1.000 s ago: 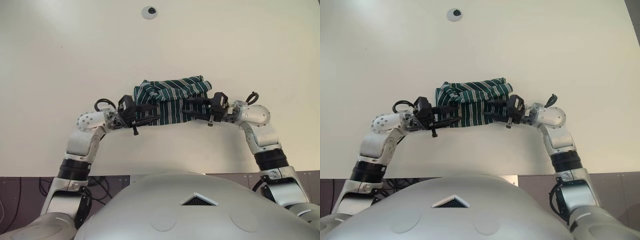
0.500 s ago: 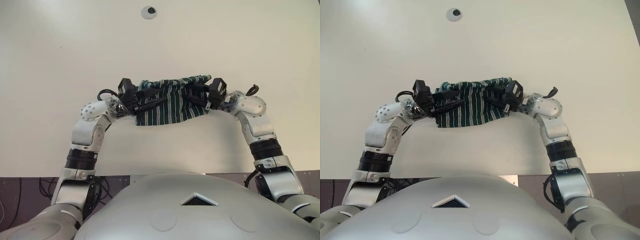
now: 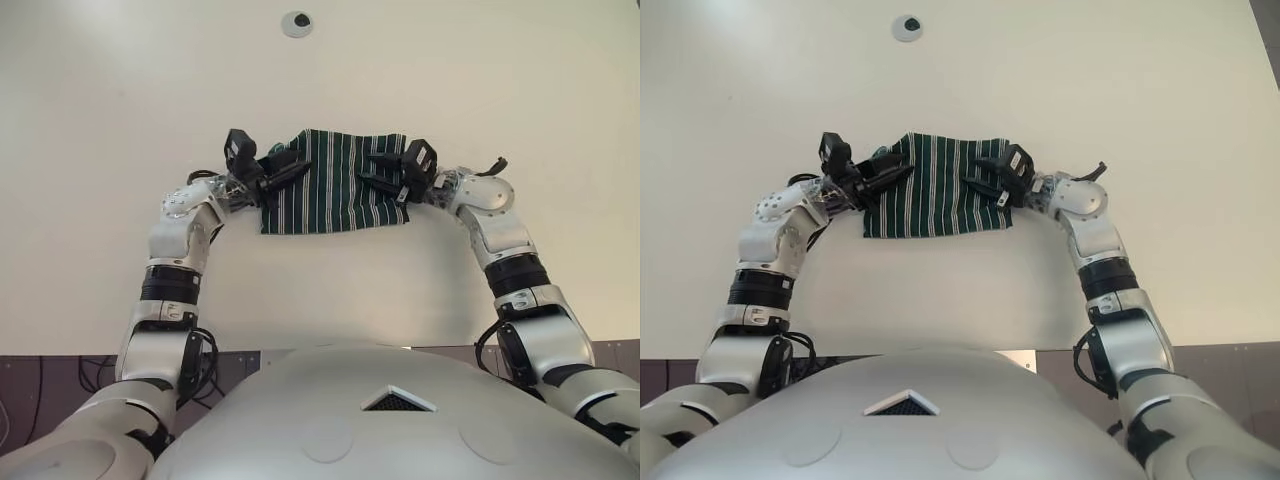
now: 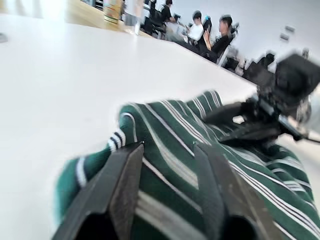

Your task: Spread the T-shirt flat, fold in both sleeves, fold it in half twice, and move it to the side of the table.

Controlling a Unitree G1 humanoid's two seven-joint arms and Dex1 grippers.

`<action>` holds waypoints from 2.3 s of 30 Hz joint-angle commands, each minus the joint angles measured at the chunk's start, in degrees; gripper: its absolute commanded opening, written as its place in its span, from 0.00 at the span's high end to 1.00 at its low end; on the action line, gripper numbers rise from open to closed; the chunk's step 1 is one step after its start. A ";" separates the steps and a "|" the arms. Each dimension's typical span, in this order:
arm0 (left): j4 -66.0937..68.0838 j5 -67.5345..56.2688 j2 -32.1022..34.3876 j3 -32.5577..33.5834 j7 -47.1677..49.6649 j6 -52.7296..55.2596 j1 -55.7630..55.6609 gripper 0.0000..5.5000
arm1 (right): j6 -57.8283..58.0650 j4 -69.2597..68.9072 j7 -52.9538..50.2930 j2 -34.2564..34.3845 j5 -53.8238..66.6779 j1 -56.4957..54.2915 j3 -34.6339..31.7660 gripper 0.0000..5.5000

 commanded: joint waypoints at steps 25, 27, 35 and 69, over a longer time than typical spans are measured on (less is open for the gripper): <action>-0.45 -8.26 -10.55 21.51 10.41 -16.34 -1.74 0.67 | 6.61 -15.26 -7.79 5.71 -5.31 1.64 6.64 0.68; 0.54 -7.03 -13.02 22.22 12.30 -22.67 -3.33 0.67 | 7.82 -7.43 -14.62 7.86 -10.34 -1.05 7.52 0.68; 3.75 -5.86 -18.49 21.36 15.51 -32.23 -6.37 0.67 | 2.56 11.67 -24.60 1.58 -9.61 0.05 -3.11 0.68; 0.10 28.98 -24.11 11.28 51.23 -56.91 -11.27 0.67 | -21.68 -13.62 -49.70 14.71 -0.59 -2.86 -15.39 0.68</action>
